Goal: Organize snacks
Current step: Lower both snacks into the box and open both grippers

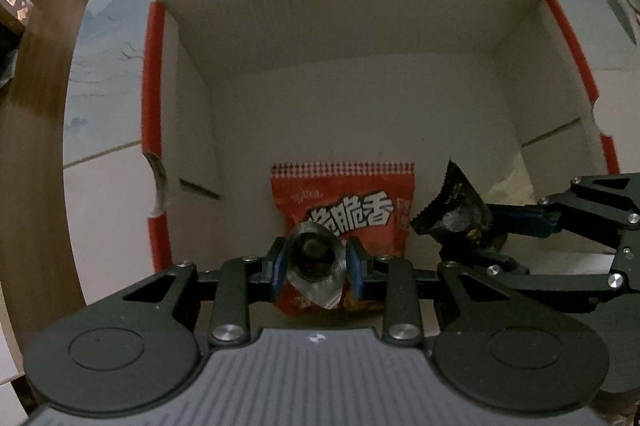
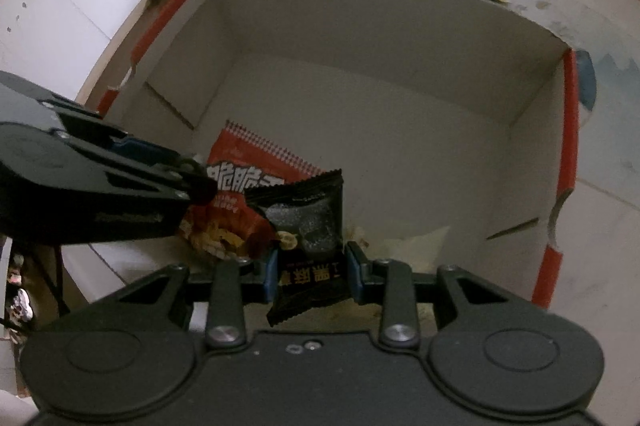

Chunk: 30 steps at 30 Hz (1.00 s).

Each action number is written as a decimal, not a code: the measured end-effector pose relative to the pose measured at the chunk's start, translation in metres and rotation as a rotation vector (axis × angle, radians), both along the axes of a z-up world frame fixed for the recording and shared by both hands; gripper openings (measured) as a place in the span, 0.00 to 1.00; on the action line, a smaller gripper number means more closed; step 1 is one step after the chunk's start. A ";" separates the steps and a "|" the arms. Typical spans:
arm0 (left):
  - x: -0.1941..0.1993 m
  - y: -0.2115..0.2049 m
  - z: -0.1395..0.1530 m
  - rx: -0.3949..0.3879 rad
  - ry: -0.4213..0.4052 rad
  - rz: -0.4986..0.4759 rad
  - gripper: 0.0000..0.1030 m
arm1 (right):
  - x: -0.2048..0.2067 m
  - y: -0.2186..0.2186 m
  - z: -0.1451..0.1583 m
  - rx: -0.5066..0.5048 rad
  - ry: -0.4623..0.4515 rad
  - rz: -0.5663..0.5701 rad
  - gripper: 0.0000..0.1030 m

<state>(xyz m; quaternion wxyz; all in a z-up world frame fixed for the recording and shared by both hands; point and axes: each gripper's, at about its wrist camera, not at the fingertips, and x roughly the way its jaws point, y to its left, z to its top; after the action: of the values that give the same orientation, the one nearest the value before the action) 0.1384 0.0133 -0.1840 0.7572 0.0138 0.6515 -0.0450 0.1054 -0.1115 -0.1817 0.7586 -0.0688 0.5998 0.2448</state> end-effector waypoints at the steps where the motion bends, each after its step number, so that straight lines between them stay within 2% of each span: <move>1: 0.000 0.000 -0.002 0.003 0.005 0.000 0.29 | 0.000 0.001 -0.002 -0.005 0.001 0.001 0.32; 6: -0.003 -0.002 -0.012 0.007 0.029 -0.003 0.30 | -0.003 0.004 -0.005 -0.016 0.002 0.000 0.32; 14: -0.009 0.001 -0.014 -0.007 0.019 0.015 0.31 | -0.002 0.006 -0.006 -0.024 -0.009 -0.011 0.33; 26: -0.022 0.013 0.008 -0.027 -0.039 -0.002 0.32 | -0.006 -0.003 0.015 0.004 -0.037 -0.025 0.38; 30: -0.026 0.017 0.020 -0.031 -0.072 -0.004 0.41 | -0.009 -0.005 0.026 0.020 -0.052 -0.033 0.41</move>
<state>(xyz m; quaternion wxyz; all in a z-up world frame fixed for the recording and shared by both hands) 0.1124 0.0301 -0.1641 0.7801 0.0051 0.6231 -0.0561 0.0964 -0.1170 -0.1558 0.7786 -0.0579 0.5784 0.2364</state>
